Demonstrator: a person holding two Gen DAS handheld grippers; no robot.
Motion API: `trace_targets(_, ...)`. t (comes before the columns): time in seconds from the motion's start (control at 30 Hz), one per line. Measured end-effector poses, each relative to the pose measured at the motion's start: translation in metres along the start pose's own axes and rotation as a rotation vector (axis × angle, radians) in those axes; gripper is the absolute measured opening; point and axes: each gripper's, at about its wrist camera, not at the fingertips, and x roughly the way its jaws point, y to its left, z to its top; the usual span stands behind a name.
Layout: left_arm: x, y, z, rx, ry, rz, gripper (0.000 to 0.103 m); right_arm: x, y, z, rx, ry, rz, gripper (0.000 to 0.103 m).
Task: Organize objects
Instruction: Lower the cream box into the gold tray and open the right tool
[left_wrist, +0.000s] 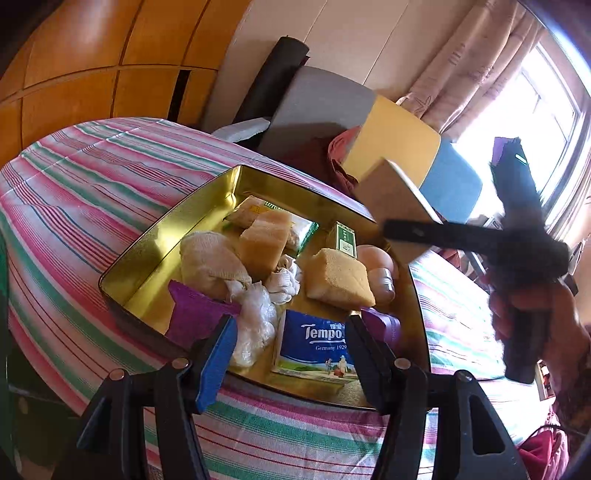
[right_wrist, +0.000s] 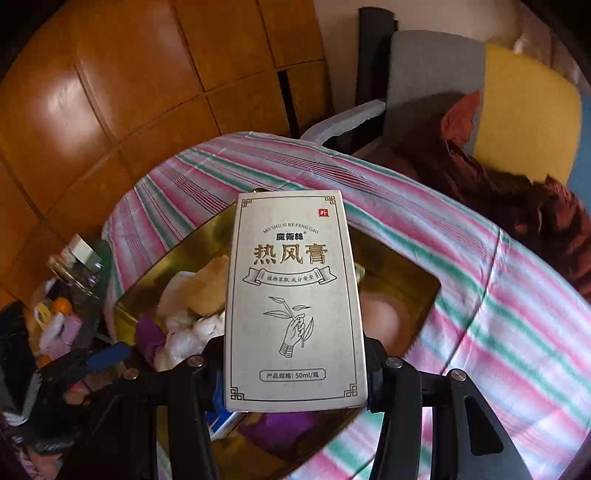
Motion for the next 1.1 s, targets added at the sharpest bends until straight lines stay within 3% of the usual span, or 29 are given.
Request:
trace_targets(0.2,-0.004,0.010,0.002,-0.033,-0.008,0.001,0.061,0.045,0.021,0.043,-0.204,0.059,-0.070,0.052)
trace_targets(0.4,-0.002,0.023,0.006,-0.064,-0.008,0.013,0.061,0.086,0.032,0.066,-0.406,0.127,-0.127,0.052)
trace_targets(0.6,0.001,0.030,0.007,-0.081,0.000,0.015,0.061,0.105,0.033,0.073,-0.499,0.170,-0.085,0.054)
trace_targets(0.67,0.001,0.029,0.006,-0.078,-0.001,0.014,0.061,0.099,0.031,0.073,-0.494,0.133,-0.111,0.080)
trace_targets(0.7,0.001,0.030,0.006,-0.077,-0.001,0.015,0.061,0.093,0.028,0.074,-0.479,0.105,-0.113,0.085)
trace_targets(0.83,0.000,0.031,0.005,-0.086,-0.005,0.009,0.061,0.070,0.009,0.076,-0.371,0.049,-0.064,0.088)
trace_targets(0.9,-0.001,0.031,0.004,-0.089,-0.005,0.003,0.061,0.065,0.001,0.077,-0.316,0.045,-0.036,0.083)
trace_targets(0.93,-0.001,0.030,0.005,-0.089,-0.006,0.002,0.061,0.066,-0.003,0.077,-0.292,0.057,-0.032,0.072)
trace_targets(0.97,-0.002,0.029,0.005,-0.086,-0.008,0.002,0.061,0.070,-0.004,0.079,-0.276,0.075,-0.036,0.054)
trace_targets(1.03,-0.002,0.028,0.005,-0.080,-0.011,0.002,0.061,0.077,-0.003,0.079,-0.247,0.109,-0.054,0.037)
trace_targets(1.1,-0.003,0.026,0.006,-0.076,-0.015,0.002,0.061,0.084,-0.002,0.081,-0.218,0.105,-0.042,0.041)
